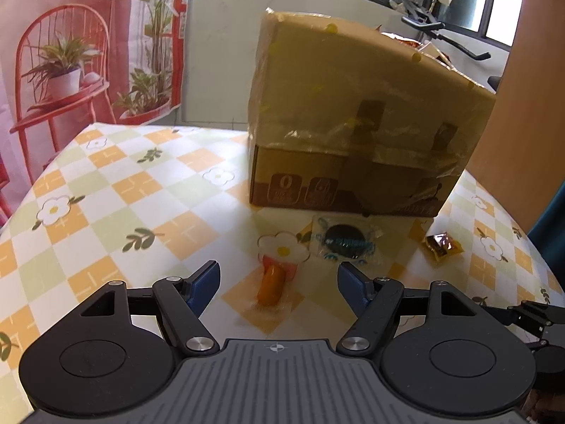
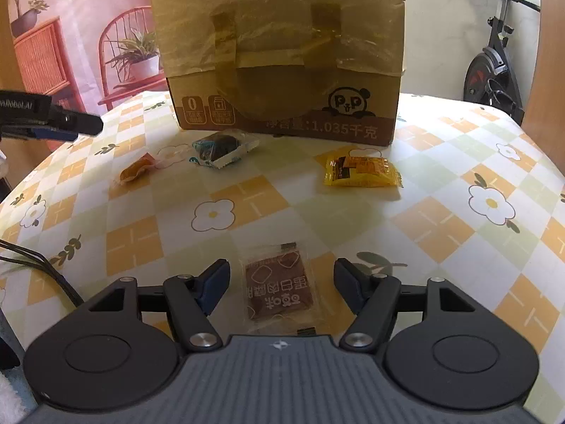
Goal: Organize snacks
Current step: 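Lower the left tool to the orange sausage while the right tool grasps the brown biscuit packet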
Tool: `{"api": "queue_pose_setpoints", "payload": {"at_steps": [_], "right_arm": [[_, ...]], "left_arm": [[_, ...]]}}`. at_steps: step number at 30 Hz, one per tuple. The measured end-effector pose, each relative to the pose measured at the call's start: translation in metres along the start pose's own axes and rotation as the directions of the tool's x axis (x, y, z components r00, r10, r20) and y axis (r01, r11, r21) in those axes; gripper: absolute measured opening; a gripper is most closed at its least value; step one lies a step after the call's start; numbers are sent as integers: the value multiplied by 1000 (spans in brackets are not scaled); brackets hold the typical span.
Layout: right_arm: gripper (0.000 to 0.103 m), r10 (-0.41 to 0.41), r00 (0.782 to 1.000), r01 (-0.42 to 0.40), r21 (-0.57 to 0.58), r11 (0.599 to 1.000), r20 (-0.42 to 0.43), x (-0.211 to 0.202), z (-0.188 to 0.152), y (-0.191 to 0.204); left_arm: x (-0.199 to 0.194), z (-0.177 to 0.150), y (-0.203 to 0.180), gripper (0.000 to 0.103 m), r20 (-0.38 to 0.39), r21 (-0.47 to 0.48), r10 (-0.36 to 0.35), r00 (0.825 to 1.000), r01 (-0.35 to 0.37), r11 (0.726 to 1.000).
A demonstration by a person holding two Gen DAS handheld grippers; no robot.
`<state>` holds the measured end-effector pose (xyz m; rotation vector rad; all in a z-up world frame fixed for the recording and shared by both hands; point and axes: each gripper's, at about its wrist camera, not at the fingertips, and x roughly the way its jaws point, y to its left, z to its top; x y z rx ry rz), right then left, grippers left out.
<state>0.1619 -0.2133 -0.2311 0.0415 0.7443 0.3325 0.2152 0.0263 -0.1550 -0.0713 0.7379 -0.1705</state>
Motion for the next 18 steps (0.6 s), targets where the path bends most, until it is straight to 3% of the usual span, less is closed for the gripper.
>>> {"api": "queue_pose_setpoints", "payload": {"at_steps": [3,12,18], "right_arm": [[45,-14,1000,15,-12,1000,8,0,-2,-1],[11,-9,1000,8,55,998,16,14,18,-21],[12,-20,1000,18,73,997,24,25,29,-29]], "left_arm": [[2,-2,2,76,-12,-11,1,1000,-1,1000],[6,-4,-3,75,-20,20,12,1000,-12,1000],[6,-5,-1,75,-29,10,20,999,-20,1000]]}}
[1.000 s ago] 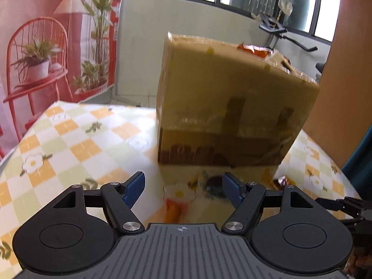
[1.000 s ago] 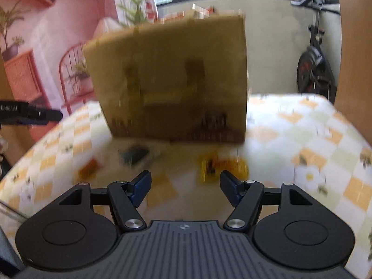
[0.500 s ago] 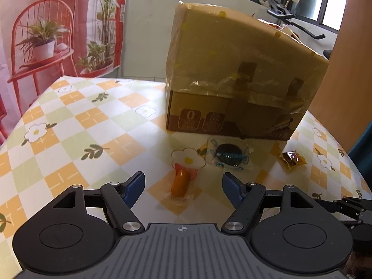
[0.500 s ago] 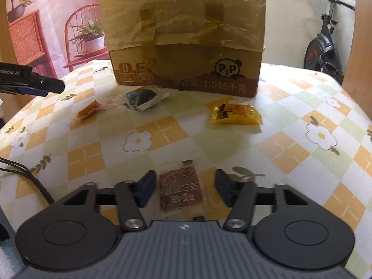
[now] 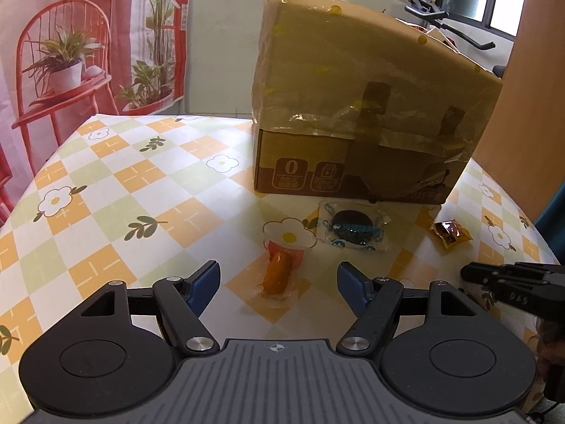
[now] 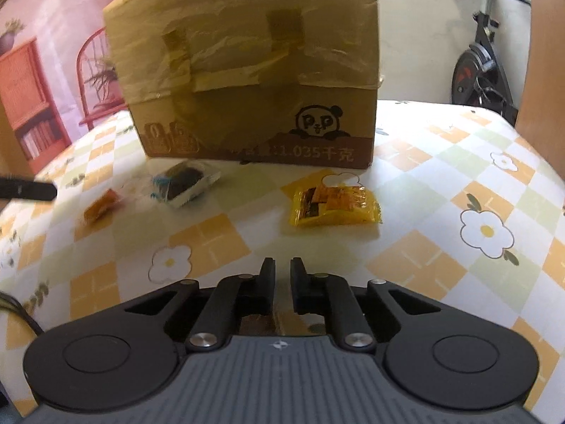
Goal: Organize snacks
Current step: 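Lower the left tool to the orange sausage while the right tool grasps the brown biscuit packet, then close the left tool on the orange sausage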
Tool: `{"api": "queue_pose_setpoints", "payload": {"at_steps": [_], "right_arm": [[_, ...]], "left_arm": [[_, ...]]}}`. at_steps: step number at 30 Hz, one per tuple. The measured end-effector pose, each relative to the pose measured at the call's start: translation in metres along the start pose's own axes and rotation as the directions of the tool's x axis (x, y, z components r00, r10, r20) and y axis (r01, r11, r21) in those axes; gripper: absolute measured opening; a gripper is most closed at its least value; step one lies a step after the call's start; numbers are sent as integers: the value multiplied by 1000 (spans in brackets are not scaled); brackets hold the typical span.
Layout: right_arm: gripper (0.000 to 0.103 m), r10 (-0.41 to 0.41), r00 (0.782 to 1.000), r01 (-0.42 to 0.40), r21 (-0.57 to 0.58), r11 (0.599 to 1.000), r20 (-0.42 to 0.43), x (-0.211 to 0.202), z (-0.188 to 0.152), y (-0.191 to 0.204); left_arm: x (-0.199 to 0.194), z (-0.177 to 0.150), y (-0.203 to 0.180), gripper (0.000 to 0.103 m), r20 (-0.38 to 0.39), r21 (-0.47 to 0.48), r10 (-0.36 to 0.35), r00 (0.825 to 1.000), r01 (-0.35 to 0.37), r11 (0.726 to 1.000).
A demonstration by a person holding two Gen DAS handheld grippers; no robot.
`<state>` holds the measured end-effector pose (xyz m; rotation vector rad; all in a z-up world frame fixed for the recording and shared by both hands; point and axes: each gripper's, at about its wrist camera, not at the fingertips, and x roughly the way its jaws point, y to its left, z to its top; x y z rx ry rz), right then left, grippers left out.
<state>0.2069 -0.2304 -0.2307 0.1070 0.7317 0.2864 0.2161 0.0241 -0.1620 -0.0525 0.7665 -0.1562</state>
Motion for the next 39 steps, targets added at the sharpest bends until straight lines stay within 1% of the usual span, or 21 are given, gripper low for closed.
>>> {"api": "queue_pose_setpoints", "payload": {"at_steps": [1,3,4,6,8,9,12,14,16,17,18,22,27,30,32,39], "right_arm": [[13,-1,1000,1,13,1000,11,-2,1,-2],[30,1,1000,-2,24,1000,29,-9,2,-5],[33,5,999,-5,25,1000,32,-12,2,-5],[45,29,999,-29,11,1000,30,-20,1,-3],[52,55,998,-55,-37,998,5,-24,-4,3],[53,58,998,-59,-74,996,-15,-24,-7,8],[54,52,997,-61,-147,987,-64,-22,-19,20],[55,44,998,-52,-167,985,-55,-23,-24,24],[53,36,998,-45,-180,983,-54,-22,-25,26],[49,29,998,-39,-189,981,-54,-22,-25,27],[48,23,998,-33,-200,979,-52,-22,-25,27],[45,1,999,-10,-174,985,-53,-14,-15,20],[44,-18,1000,16,-117,993,-20,2,-3,8],[45,-24,1000,25,-126,992,14,4,-6,9],[45,-24,999,28,-138,990,35,2,-11,9],[45,-30,998,37,-147,988,50,0,-14,11]], "left_arm": [[0,0,1,75,-1,-4,1,1000,-1,1000],[2,0,2,75,-4,-12,2,1000,-2,1000],[3,1,1,75,-4,-14,2,1000,-2,1000],[4,0,0,75,-6,-18,-1,1000,1,1000],[5,-1,-2,75,-7,-19,-7,1000,7,1000],[5,-1,-3,75,-7,-20,-11,1000,11,1000],[5,-3,-4,75,-10,-22,-20,1000,20,1000],[5,-4,-4,75,-13,-21,-20,1000,19,1000],[4,-5,-2,75,-16,-25,-18,1000,17,1000],[4,-5,-1,75,-16,-28,-16,1000,16,999],[4,-6,0,75,-16,-30,-16,1000,16,999],[8,-5,-1,75,-26,-16,-12,1000,12,1000],[18,-5,-2,74,-35,8,-3,999,3,1000],[29,-5,2,70,-46,4,5,999,-5,1000],[38,-4,3,70,-54,11,13,998,-12,1000],[61,-1,-4,69,-81,46,32,996,-29,999]]}}
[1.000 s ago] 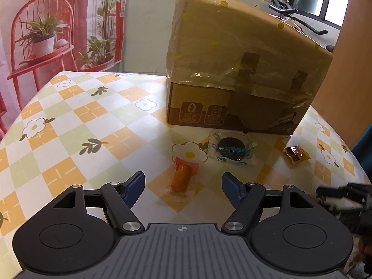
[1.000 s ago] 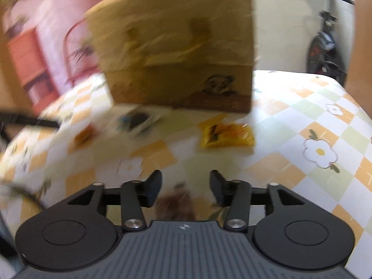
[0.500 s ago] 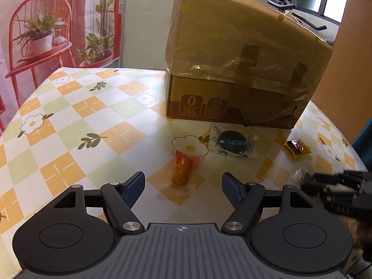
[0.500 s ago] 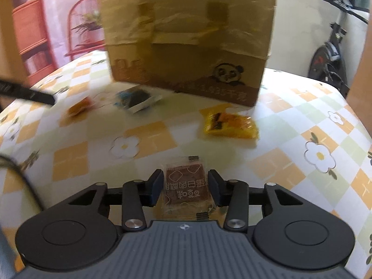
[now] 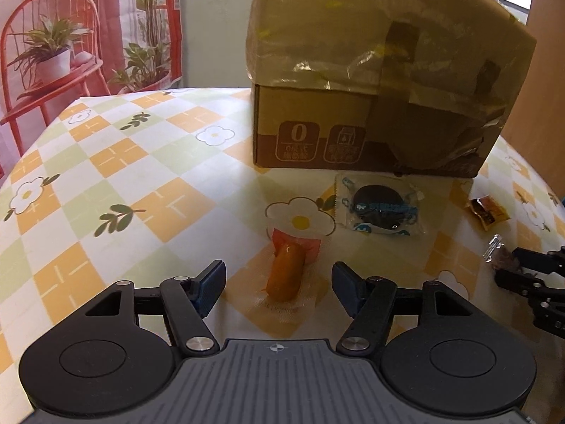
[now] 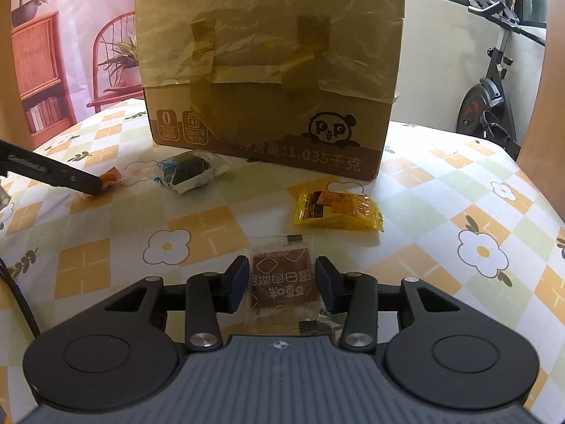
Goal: Organize snacks
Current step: 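Close the left tool on the orange sausage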
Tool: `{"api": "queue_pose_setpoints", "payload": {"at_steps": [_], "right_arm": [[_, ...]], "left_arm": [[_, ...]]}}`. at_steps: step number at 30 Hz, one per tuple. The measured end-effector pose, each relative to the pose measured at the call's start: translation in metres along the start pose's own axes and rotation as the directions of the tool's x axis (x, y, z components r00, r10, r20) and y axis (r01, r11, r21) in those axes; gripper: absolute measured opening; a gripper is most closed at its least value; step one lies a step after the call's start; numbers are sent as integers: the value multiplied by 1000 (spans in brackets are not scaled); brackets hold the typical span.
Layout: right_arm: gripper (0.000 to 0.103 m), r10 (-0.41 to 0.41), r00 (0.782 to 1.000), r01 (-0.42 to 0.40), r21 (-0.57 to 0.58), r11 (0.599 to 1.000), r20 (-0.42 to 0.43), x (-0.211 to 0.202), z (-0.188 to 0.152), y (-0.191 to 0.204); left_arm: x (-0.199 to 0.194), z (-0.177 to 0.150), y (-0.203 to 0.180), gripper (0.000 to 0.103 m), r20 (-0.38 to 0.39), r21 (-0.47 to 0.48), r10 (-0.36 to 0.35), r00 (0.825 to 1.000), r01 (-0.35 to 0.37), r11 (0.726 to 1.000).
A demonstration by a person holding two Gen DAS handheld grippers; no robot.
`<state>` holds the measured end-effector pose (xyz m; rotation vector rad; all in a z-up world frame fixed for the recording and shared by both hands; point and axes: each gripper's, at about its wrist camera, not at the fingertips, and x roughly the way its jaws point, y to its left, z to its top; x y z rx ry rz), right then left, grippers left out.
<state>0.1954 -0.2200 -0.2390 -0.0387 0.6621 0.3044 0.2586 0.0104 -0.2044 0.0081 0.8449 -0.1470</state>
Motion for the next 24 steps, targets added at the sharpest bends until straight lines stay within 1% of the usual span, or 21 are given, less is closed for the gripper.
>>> {"api": "queue_pose_setpoints", "payload": {"at_steps": [6,8,9,10,13,16,20,24], "right_arm": [[45,9,1000,-9,6,1000,3,0,0,-1],[45,10,1000,-10,5,1000,2,0,0,-2],[45,12,1000,-12,6,1000,2,0,0,-2],[45,14,1000,-14,7,1000,3,1,0,-2],[45,15,1000,-15,7,1000,3,1,0,-2],[45,16,1000,-16,8,1000,4,0,0,-2],[45,16,1000,-16,8,1000,4,0,0,-2],[45,19,1000,-19,10,1000,5,0,0,-3]], "left_arm": [[4,-2,-10,69,11,45,31,999,-32,998],[2,-4,-10,63,20,50,47,999,-48,998],[0,-5,-10,54,27,55,64,998,-66,996],[-2,-6,-9,44,30,50,66,997,-67,996],[-10,-7,-8,38,36,21,82,996,-82,996],[-18,-13,-11,37,42,7,88,995,-88,996],[-28,-21,-11,37,43,-25,65,997,-64,998],[-35,-24,-10,37,45,-36,44,998,-42,998]]}}
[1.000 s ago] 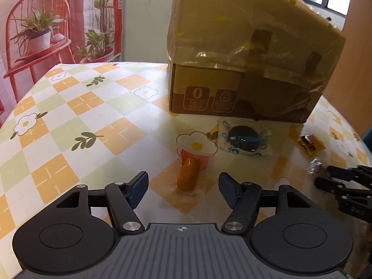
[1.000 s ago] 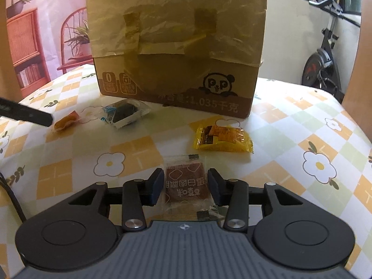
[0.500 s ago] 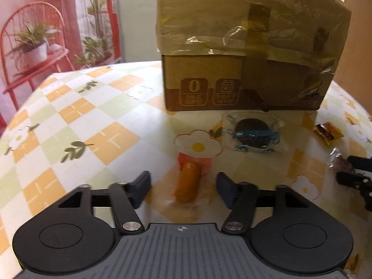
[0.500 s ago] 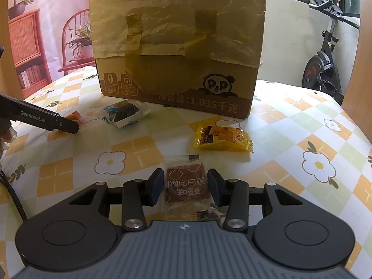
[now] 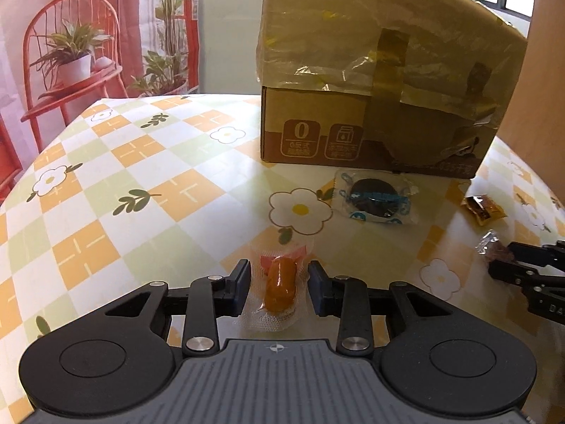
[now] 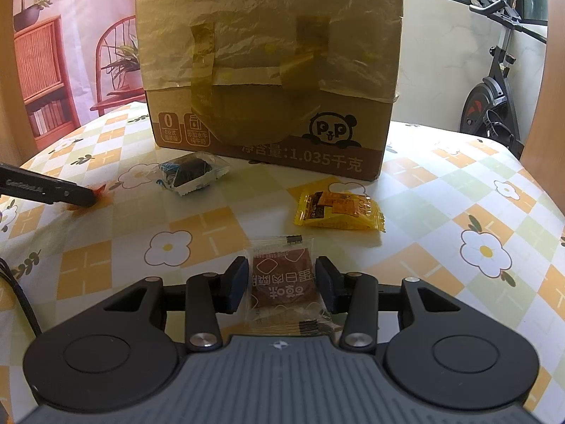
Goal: Organize snacks
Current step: 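Close the left tool on the orange sausage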
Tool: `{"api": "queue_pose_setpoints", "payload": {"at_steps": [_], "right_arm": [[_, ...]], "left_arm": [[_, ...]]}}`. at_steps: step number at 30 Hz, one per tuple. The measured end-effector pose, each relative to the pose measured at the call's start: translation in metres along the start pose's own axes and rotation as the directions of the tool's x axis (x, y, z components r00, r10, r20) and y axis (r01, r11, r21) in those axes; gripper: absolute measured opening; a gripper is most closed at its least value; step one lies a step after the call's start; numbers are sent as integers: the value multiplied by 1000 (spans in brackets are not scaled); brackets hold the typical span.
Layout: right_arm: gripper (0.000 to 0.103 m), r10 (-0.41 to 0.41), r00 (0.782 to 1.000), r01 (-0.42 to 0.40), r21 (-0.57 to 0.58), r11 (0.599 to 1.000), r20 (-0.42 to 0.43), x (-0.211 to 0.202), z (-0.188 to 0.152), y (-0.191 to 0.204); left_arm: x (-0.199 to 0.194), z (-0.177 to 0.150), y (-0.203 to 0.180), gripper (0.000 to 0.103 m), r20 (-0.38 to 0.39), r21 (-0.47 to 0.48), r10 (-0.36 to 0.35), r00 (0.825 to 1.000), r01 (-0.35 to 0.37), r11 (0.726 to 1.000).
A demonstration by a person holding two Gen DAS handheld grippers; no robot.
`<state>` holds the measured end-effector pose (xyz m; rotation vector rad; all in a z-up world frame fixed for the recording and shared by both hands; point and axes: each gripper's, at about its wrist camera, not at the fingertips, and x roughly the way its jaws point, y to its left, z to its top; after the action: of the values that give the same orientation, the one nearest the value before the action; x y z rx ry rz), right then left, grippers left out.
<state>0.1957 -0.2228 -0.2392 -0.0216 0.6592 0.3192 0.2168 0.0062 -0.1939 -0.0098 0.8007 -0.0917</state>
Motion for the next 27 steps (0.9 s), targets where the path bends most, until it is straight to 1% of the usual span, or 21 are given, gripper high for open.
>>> {"api": "queue_pose_setpoints", "payload": {"at_steps": [3,8,15,16,17,25,27], "right_arm": [[45,6,1000,-6,7,1000,3,-1,0,-1],[44,10,1000,-10,-2,1000,13,-3,-1,1],[44,9,998,-6,-34,999,69,-12,-4,7],[44,9,997,-6,-33,999,75,-13,-5,7],[44,7,997,-5,-31,1000,80,-14,-5,7],[44,10,996,-8,-22,1000,93,-17,-6,6],[44,11,996,-9,-24,1000,94,-18,-7,7]], "left_arm": [[-3,-3,-3,37,-7,2,-26,1000,26,1000],[-8,-7,-10,37,-1,20,-46,999,46,999],[-19,-11,-17,37,21,41,-65,998,64,997],[-19,-12,-18,29,21,44,-69,997,69,997],[-20,-12,-18,26,19,46,-74,997,73,996],[-22,-12,-17,26,25,46,-75,997,74,996],[-21,-12,-15,27,15,33,-93,996,92,995]]}}
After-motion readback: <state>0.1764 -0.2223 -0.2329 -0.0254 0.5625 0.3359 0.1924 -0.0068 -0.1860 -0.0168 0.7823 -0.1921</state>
